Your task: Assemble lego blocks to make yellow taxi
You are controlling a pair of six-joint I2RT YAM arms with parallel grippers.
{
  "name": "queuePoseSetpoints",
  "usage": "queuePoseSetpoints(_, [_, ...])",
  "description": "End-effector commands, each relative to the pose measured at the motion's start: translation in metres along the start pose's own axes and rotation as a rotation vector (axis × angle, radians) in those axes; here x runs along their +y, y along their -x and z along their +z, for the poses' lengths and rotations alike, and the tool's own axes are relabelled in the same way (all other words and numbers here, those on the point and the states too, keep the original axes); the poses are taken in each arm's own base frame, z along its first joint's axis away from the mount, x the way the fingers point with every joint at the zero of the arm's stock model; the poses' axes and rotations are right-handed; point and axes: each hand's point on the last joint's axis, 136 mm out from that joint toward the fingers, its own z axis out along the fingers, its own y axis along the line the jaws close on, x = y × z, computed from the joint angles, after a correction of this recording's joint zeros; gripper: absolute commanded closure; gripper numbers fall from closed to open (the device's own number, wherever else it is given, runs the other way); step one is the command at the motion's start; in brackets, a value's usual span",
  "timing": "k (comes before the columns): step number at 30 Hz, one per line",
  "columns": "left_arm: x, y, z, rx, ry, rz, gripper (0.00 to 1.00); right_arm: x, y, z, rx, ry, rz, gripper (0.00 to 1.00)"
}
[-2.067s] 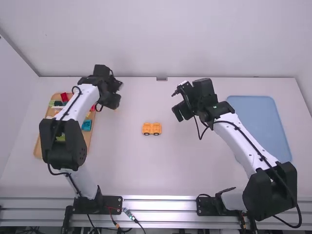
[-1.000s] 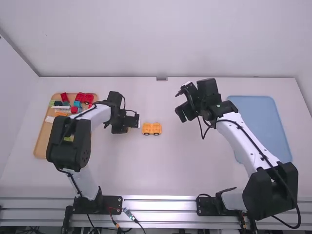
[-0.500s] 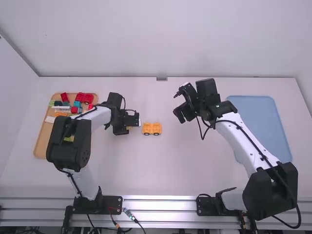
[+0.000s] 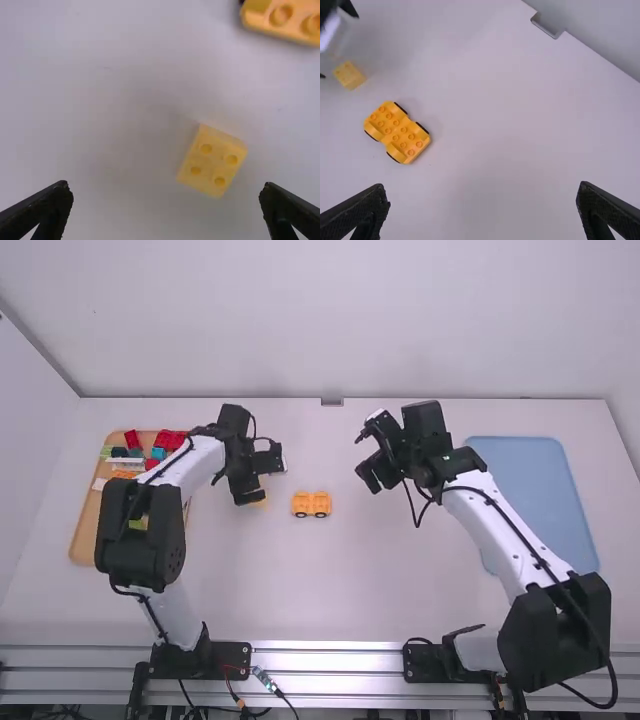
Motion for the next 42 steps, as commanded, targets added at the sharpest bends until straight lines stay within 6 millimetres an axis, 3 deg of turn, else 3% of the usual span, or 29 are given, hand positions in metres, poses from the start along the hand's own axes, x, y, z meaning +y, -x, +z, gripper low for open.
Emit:
queuePoseSetpoints(1, [0.019,0.020,-0.040,-0.055,0.031,-0.011,0.01,-0.003,0.010,-0.008,-0.030,-0.007,-0.034,0.01])
queuePoseSetpoints(3, [0.033,0.025,-0.069,-0.035,0.057,-0.078,0.01,-0.006,0.007,-0.008,-0.027,-0.013,-0.022,0.01])
queuePoseSetpoints(6, [0.063,0.027,-0.092,-0.019,0.178,-0.219,0.01,-0.007,0.004,-0.007,-0.034,0.005,-0.017,0.01])
queuePoseSetpoints(9, [0.093,0.025,-0.116,-0.034,0.313,-0.507,0.01,-0.009,0.000,-0.004,-0.046,0.013,-0.012,0.01])
queuePoseSetpoints(12, [0.088,0.033,-0.121,-0.071,0.275,-0.504,0.01,-0.012,-0.003,0.000,-0.054,0.004,-0.012,0.01])
queuePoseSetpoints(15, [0.074,0.051,-0.118,-0.176,0.162,-0.319,0.01,-0.010,-0.009,0.003,-0.055,0.022,-0.045,0.01])
queuePoseSetpoints(17, [0.054,0.057,-0.116,-0.276,0.053,-0.091,0.01,0.001,-0.009,0.002,-0.087,0.097,-0.097,0.01])
queuePoseSetpoints(18, [0.045,0.055,-0.117,-0.329,0.008,-0.024,0.01,0.008,-0.007,0.001,-0.114,0.143,-0.138,0.01])
queuePoseSetpoints(25, [0.046,0.025,-0.126,-0.597,-0.033,0.035,0.01,0.031,-0.010,0.000,-0.330,0.311,-0.338,0.01])
queuePoseSetpoints(31, [0.040,0.005,-0.108,-0.670,-0.039,-0.003,0.01,0.024,-0.018,0.022,-0.391,0.195,-0.349,0.01])
queuePoseSetpoints(32, [0.037,0.001,-0.093,-0.635,-0.039,-0.012,0.01,0.025,-0.016,0.024,-0.411,0.181,-0.350,0.01])
queuePoseSetpoints(36, [0.036,0.004,-0.062,-0.536,-0.020,-0.029,0.01,0.030,-0.011,0.023,-0.407,0.197,-0.355,0.01])
queuePoseSetpoints(42, [0.029,0.010,-0.044,-0.418,-0.018,-0.039,0.01,0.028,-0.002,0.031,-0.333,0.224,-0.406,0.01])
